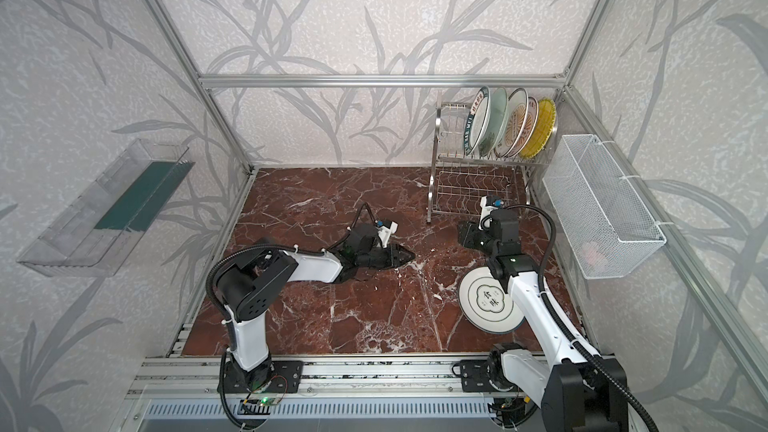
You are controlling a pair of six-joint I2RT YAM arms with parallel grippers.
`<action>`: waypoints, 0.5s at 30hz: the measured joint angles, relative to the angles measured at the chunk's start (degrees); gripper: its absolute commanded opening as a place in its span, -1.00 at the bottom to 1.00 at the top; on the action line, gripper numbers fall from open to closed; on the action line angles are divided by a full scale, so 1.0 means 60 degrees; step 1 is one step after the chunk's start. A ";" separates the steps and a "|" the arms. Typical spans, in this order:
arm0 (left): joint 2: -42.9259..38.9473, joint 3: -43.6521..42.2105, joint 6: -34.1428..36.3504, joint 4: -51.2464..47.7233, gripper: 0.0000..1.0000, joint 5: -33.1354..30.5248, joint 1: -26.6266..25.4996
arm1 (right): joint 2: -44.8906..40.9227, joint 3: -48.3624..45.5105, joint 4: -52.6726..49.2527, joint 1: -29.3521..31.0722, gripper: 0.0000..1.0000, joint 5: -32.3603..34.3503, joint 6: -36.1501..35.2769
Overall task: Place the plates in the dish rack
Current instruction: 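Move the left gripper to the teal-rimmed white plate while the right lowers beside it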
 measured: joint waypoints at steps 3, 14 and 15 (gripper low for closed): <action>0.0186 0.0474 -0.0098 -0.0215 -0.25 -0.0098 -0.0433 | -0.0007 -0.0095 0.0007 -0.0437 0.14 -0.0047 0.0120; 0.1421 0.2568 -0.0040 -0.1971 -0.26 -0.0273 -0.1705 | -0.0517 -0.0623 -0.0084 -0.1821 0.13 -0.0572 0.0295; 0.1494 0.2787 0.0036 -0.2237 -0.26 -0.0273 -0.1770 | -0.0561 -0.0634 -0.0080 -0.1869 0.12 -0.0612 0.0299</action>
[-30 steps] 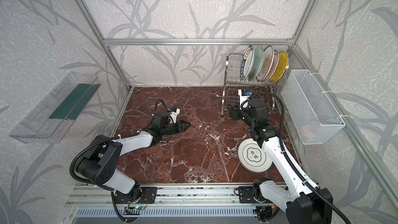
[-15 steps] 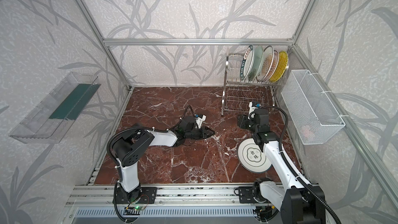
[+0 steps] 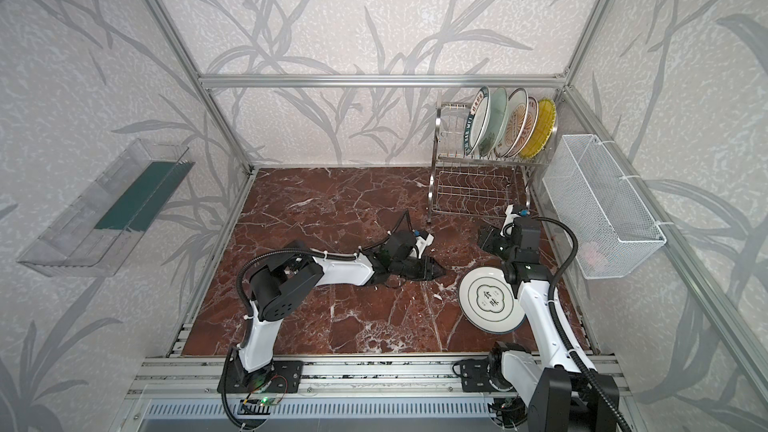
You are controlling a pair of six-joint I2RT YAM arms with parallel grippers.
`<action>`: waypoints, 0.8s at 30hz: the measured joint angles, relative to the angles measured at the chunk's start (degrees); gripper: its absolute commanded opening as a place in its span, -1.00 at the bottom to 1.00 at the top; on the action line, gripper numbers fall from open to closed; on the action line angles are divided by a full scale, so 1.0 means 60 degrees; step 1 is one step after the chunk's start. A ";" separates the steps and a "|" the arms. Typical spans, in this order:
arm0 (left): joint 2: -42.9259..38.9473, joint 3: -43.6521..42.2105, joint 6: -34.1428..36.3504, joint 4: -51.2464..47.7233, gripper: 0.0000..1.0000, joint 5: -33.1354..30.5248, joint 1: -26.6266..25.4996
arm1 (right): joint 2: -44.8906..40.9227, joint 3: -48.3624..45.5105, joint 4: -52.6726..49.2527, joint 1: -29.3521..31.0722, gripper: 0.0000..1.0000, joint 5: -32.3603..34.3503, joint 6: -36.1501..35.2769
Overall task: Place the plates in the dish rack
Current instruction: 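Move the left gripper to the teal-rimmed white plate while the right lowers beside it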
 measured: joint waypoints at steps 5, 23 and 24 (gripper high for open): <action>0.0346 0.1257 0.0404 -0.1362 -0.26 0.0004 -0.0288 | -0.0182 -0.0146 0.0000 -0.0229 0.12 -0.0240 0.0040; 0.2157 0.4226 0.1439 -0.4615 -0.32 0.0499 -0.0769 | -0.0565 -0.0353 -0.0062 -0.0852 0.10 -0.0663 0.0106; 0.2200 0.4313 0.1479 -0.4688 -0.34 0.0535 -0.0776 | -0.0565 -0.0357 -0.0062 -0.0878 0.10 -0.0670 0.0106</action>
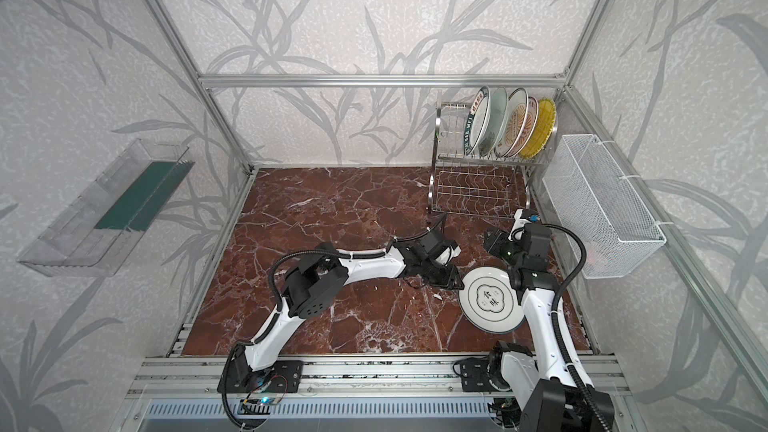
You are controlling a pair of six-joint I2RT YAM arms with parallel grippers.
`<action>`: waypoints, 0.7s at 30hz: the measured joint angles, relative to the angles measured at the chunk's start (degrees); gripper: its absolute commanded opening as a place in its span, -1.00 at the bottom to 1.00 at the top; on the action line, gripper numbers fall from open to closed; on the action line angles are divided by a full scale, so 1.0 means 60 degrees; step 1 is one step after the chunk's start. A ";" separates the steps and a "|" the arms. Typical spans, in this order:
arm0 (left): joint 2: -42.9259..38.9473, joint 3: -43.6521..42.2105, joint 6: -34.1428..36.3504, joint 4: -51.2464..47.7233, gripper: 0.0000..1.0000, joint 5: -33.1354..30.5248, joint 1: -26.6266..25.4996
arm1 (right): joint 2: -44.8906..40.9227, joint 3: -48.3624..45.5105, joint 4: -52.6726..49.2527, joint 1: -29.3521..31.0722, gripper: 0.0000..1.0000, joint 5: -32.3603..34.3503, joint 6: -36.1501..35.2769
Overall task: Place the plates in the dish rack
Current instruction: 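Move the left gripper to the teal-rimmed white plate while the right lowers beside it, then push the teal-rimmed white plate with the left gripper toward the table center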
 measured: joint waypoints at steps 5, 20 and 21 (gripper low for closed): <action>0.0229 0.0477 0.0117 -0.0412 -0.45 0.0171 -0.0011 | -0.0076 -0.0058 -0.0018 -0.0076 0.08 -0.0058 -0.0004; 0.0386 0.0710 0.0291 -0.0769 -0.76 0.0233 -0.0080 | -0.0251 -0.0058 -0.0186 -0.0222 0.06 -0.0149 0.0000; 0.0386 0.0707 0.0288 -0.0765 -0.77 0.0237 -0.0076 | -0.0251 -0.0058 -0.0200 -0.0222 0.06 -0.0149 0.0000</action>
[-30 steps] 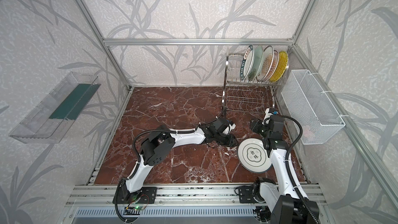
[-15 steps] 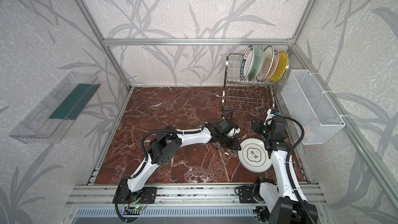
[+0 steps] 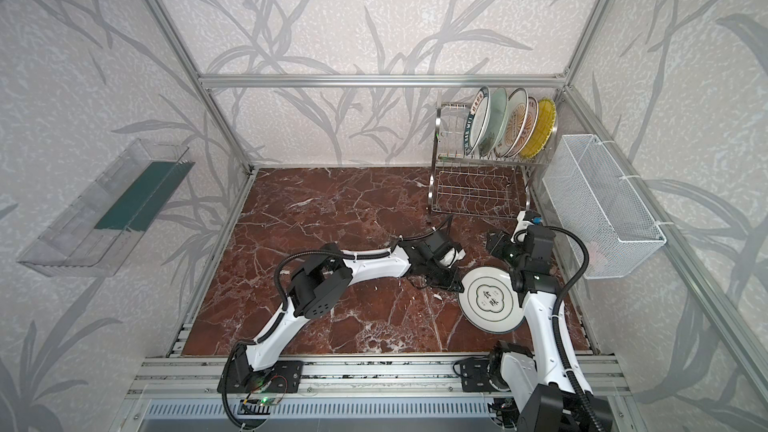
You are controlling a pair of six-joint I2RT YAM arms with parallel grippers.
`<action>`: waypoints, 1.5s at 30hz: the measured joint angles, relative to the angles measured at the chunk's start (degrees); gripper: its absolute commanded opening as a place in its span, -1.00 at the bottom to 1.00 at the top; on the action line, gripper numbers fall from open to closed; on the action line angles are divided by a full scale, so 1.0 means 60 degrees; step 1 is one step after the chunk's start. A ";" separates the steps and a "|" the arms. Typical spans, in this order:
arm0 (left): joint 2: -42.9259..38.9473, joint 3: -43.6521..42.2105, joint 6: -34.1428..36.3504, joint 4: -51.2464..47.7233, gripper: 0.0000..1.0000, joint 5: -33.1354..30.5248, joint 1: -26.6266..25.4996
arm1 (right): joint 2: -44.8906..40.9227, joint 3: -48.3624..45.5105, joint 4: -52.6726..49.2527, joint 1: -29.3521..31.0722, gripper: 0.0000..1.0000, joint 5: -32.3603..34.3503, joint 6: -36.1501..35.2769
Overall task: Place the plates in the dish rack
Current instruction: 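Push the teal-rimmed white plate with the left gripper toward the table center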
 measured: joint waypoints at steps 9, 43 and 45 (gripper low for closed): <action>-0.0189 -0.0313 0.0000 0.0087 -0.81 0.0004 0.0244 | 0.0000 0.0000 -0.0018 0.0000 0.05 0.0000 0.0004; -0.4080 -0.5880 0.1424 0.0612 -0.88 -0.0222 0.4149 | 0.0874 0.0000 0.0364 0.0849 0.04 -0.0317 0.0062; -0.4284 -0.6073 0.1577 0.0554 -0.88 -0.0270 0.4441 | 0.1056 0.0000 0.0448 0.1111 0.04 -0.0291 0.0076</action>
